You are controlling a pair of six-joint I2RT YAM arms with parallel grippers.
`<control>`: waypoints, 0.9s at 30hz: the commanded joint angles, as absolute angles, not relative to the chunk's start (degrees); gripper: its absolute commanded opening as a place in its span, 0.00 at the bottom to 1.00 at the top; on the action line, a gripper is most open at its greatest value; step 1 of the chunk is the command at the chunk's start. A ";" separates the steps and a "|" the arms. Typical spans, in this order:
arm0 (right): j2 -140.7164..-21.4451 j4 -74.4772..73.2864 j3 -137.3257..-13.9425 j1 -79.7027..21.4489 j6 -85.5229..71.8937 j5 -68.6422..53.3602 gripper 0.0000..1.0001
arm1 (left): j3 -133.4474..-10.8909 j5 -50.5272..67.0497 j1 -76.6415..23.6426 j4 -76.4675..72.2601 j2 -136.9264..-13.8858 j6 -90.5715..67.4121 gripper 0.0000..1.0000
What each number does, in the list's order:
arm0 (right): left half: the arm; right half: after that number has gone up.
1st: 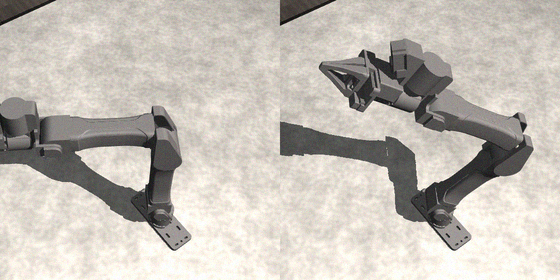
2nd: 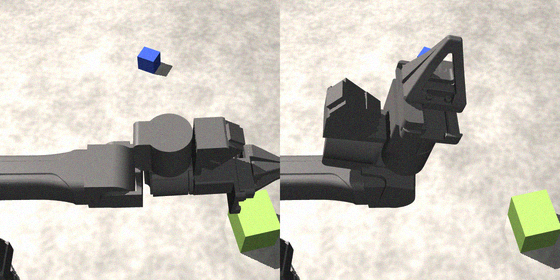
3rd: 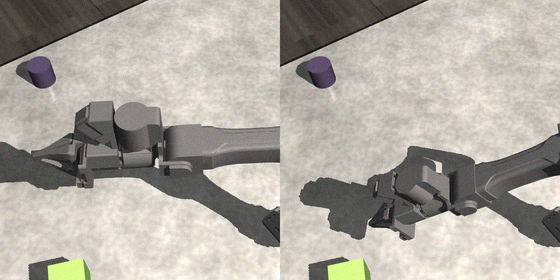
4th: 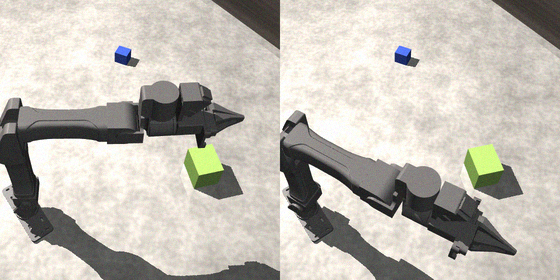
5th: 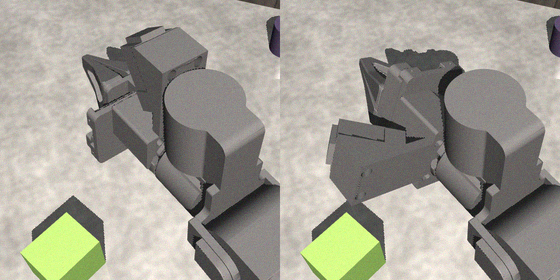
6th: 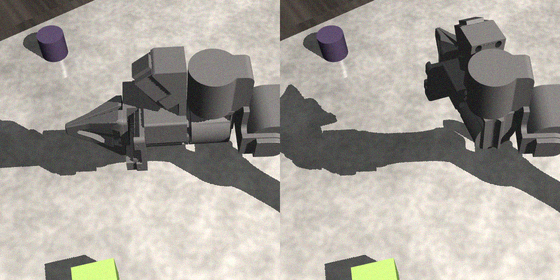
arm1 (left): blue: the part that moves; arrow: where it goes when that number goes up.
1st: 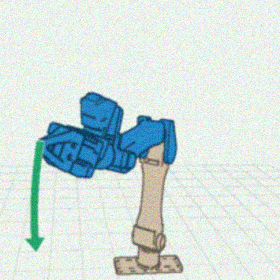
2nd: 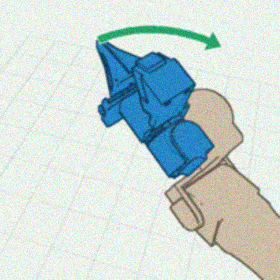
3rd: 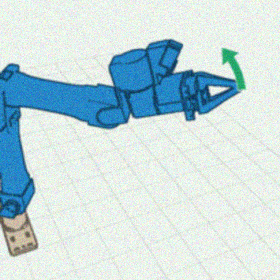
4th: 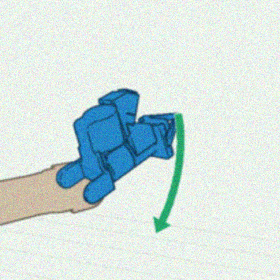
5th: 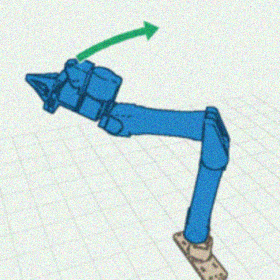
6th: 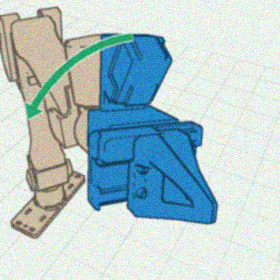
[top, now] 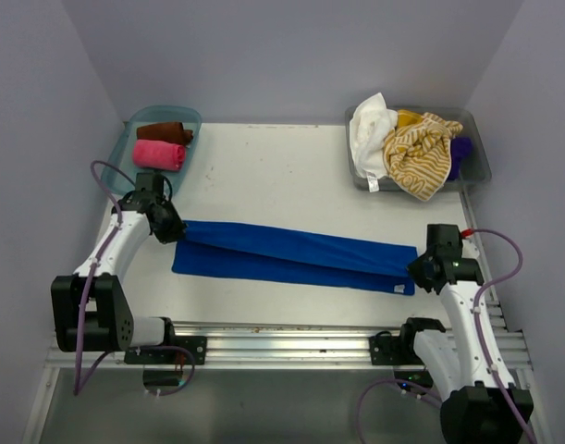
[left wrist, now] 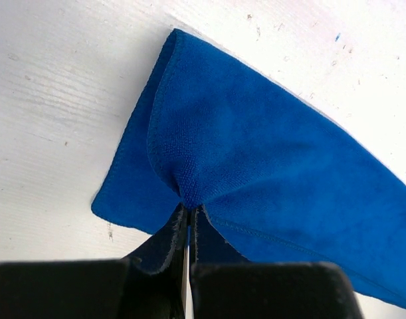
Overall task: Roll the towels
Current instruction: Fold the towel
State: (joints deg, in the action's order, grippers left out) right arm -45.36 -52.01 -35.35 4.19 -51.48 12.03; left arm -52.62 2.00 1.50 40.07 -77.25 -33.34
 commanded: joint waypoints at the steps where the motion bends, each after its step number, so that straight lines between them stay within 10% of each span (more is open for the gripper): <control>1: -43.95 -55.46 -37.01 4.31 -52.12 12.83 0.00 | -53.53 1.05 2.02 41.13 -75.15 -32.70 0.00; 16: -44.12 -54.06 -30.76 4.31 -52.65 12.83 0.00 | -47.02 0.26 2.02 39.99 -75.14 -33.05 0.00; 22: -43.51 -53.87 -31.72 4.31 -51.16 11.69 0.42 | -47.55 1.23 2.11 40.69 -73.92 -32.70 0.59; 27: -42.18 -52.92 -35.41 4.39 -50.89 14.33 0.55 | -55.71 0.27 2.11 43.42 -71.02 -31.20 0.58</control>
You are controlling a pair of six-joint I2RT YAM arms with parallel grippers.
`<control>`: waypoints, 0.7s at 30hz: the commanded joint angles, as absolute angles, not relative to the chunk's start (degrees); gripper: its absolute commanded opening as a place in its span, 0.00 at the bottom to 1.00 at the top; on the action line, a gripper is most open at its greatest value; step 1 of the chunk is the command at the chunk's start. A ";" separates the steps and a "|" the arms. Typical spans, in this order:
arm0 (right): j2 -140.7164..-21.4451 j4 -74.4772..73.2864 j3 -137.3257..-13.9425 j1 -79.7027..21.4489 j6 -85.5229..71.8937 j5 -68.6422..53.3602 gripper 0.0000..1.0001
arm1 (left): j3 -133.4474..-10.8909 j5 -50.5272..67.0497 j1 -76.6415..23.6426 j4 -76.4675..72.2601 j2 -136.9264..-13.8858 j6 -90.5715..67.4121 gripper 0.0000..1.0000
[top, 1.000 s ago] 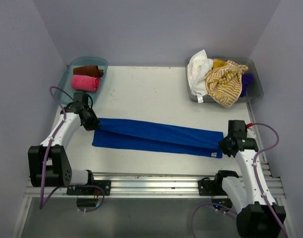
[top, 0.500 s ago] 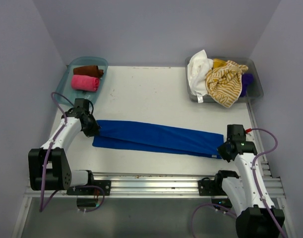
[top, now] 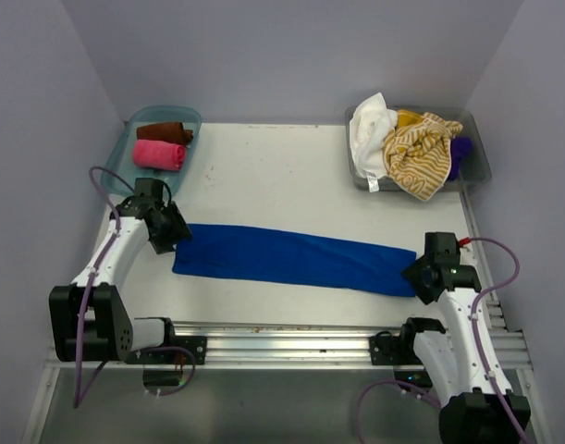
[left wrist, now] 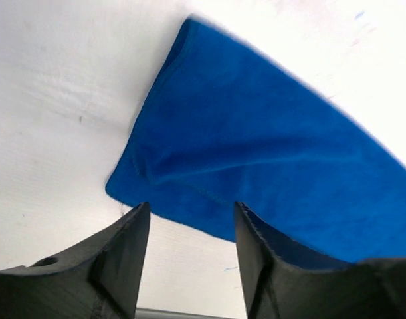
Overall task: Roll the towels
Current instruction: Fold the towel
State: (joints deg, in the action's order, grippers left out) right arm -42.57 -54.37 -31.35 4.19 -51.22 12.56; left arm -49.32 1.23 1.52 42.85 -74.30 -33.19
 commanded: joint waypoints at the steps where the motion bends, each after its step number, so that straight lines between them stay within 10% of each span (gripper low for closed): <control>1: -43.32 -50.21 -35.77 4.31 -50.02 13.54 0.51 | -56.59 0.35 2.11 42.55 -70.93 -30.51 0.55; 11: -66.60 -35.78 -38.14 4.39 -42.46 10.37 0.24 | -57.40 8.79 -4.04 34.81 -82.96 -31.55 0.25; 21: -81.47 -30.41 -37.71 4.39 -38.41 8.52 0.22 | -51.16 3.52 -3.34 31.91 -89.74 -32.52 0.31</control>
